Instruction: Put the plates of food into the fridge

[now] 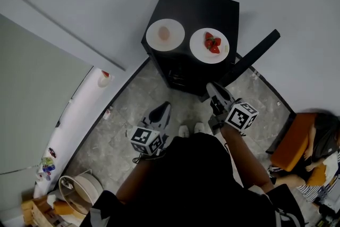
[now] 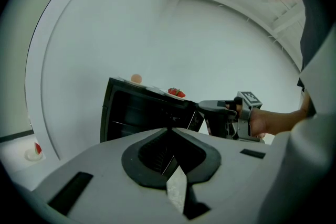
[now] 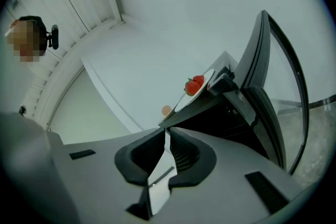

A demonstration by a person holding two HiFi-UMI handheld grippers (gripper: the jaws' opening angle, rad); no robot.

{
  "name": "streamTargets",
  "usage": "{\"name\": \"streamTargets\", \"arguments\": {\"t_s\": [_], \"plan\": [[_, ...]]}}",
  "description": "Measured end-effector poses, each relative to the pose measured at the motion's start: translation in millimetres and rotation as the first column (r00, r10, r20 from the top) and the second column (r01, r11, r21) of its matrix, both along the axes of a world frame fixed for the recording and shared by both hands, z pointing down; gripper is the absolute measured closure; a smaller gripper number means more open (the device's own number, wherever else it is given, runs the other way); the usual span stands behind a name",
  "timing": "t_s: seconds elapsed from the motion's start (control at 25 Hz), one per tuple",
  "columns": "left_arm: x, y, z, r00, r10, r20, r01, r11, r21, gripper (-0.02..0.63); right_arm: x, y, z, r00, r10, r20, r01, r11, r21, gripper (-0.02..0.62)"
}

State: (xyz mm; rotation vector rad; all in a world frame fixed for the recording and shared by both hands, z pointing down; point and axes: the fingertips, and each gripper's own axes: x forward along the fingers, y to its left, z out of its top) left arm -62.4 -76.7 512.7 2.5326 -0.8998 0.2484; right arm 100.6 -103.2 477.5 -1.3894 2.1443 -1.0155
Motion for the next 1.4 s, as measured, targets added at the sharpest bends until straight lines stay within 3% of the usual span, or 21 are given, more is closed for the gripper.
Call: {"name": "streamTargets", "arguments": {"t_s": [0.6, 1.0, 1.4], "plan": [[4.6, -25.4, 5.2, 1.000, -0.023, 0.005, 0.023, 1.000, 0.004, 0.569, 12.5, -53.8, 5.0, 0.987, 0.074, 0.142, -0.068, 0.996, -0.050, 0.566], [9.7, -30.8, 7.6, 1.000, -0.026, 0.012, 0.026, 1.000, -0.005, 0.569, 20.0, -69.3, 1.6, 0.963, 0.114, 0.244, -0.100, 0.993, -0.068, 0.518], [10.1, -26.8, 9.7, 0.999, -0.038, 0.011, 0.038, 0.999, -0.011, 0.569, 30.6, -82.4, 2.9, 0.894, 0.188, 0.406, -0.157, 0.982, -0.108, 0.512]]}}
